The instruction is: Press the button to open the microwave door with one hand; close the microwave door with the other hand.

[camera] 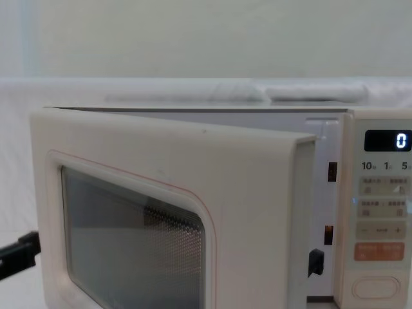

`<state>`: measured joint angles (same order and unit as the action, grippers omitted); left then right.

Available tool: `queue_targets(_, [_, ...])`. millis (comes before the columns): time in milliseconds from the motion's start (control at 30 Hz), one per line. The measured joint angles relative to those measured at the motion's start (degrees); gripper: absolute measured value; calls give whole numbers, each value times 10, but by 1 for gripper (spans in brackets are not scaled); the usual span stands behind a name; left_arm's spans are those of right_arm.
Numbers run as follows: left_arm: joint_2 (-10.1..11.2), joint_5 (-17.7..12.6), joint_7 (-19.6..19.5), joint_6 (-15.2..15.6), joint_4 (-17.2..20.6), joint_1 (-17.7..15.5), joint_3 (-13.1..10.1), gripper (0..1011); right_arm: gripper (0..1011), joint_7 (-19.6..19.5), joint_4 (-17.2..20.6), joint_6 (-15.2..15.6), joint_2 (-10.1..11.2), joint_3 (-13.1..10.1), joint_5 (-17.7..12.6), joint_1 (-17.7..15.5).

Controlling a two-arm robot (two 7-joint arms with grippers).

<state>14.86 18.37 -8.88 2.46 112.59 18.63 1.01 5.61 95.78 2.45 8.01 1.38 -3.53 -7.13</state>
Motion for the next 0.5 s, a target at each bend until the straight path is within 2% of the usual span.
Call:
queue_targets(200, [19,29,-29,15,34,6,8,1001,1002,0,0,0,0,0,0,0])
queue_targets(500, [38,48,-39,23,53,7,2,1001,1002,0,0,0,0,0,0,0])
